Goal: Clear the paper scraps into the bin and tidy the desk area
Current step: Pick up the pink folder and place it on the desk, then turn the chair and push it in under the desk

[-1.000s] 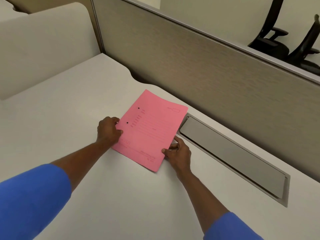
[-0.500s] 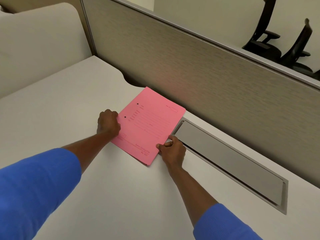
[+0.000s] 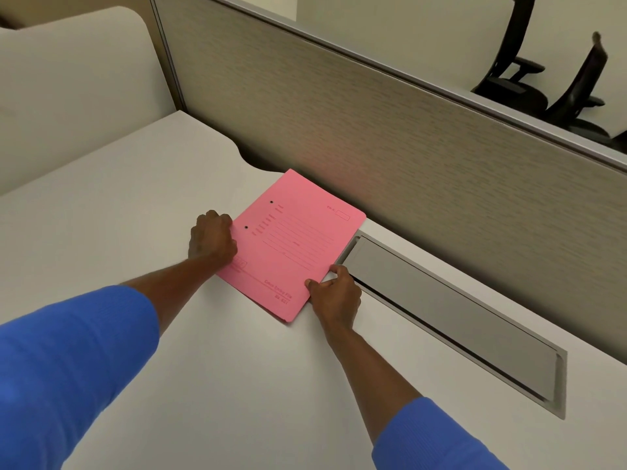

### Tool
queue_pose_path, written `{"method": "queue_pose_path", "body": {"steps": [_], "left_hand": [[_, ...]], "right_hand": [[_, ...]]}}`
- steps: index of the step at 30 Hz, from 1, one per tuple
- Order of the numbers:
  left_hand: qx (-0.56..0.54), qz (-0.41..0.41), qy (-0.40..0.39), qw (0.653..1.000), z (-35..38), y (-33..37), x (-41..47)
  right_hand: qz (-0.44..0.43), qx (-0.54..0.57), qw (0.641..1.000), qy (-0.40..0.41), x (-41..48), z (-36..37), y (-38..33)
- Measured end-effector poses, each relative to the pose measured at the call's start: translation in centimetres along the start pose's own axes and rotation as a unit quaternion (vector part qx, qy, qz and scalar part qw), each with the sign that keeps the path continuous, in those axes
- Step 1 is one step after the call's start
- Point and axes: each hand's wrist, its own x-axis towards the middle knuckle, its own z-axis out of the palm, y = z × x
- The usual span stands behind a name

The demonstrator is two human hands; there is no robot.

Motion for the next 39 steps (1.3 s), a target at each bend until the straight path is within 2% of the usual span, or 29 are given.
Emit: {"method": "queue_pose_path", "body": {"steps": [6,9,13,16,19,24,29,32,39], "left_hand": [[0.052,0.025,0.037,0.998,-0.3,0.4,-1.5],[0.026,0.030,0.077,0.996,-0.8,0.3,-3.3],[-0.055,0.029,0.094,0.994,-2.3,0.0,-7.3],[-0.122,0.032,0.048,0.991,-4.0,-1.1,-11.2],[-0.126,0.051,-0.030,0.990,-5.5,-3.2,-15.9],[-0.087,0.047,-0.074,0.992,-6.9,-9.3,-24.9],[-0.091,-0.011,-0.097,0.991,-7.5,-16.3,-34.3],[-0.096,-0.030,-0.146,0.984,-7.5,-19.5,-40.1],[-0.111,-0.022,-0.200,0.973,-7.6,-24.9,-53.2]], "right_hand": [[0.006,-0.025,1.000,0.018,-0.7,0.1,-0.2],[0.031,-0.033,0.999,0.009,-1.9,-0.3,0.1],[0.029,-0.052,0.998,-0.007,-5.5,-1.5,1.5],[0.022,-0.079,0.996,-0.021,-9.4,-2.3,2.9],[0.015,-0.096,0.994,-0.045,-14.0,-3.0,4.4],[0.025,-0.139,0.986,-0.085,-22.4,-4.9,6.8],[0.033,-0.192,0.975,-0.111,-30.5,-6.8,8.0],[0.029,-0.209,0.970,-0.122,-35.1,-7.8,9.1],[0.024,-0.247,0.959,-0.140,-44.5,-9.6,12.3]]}}
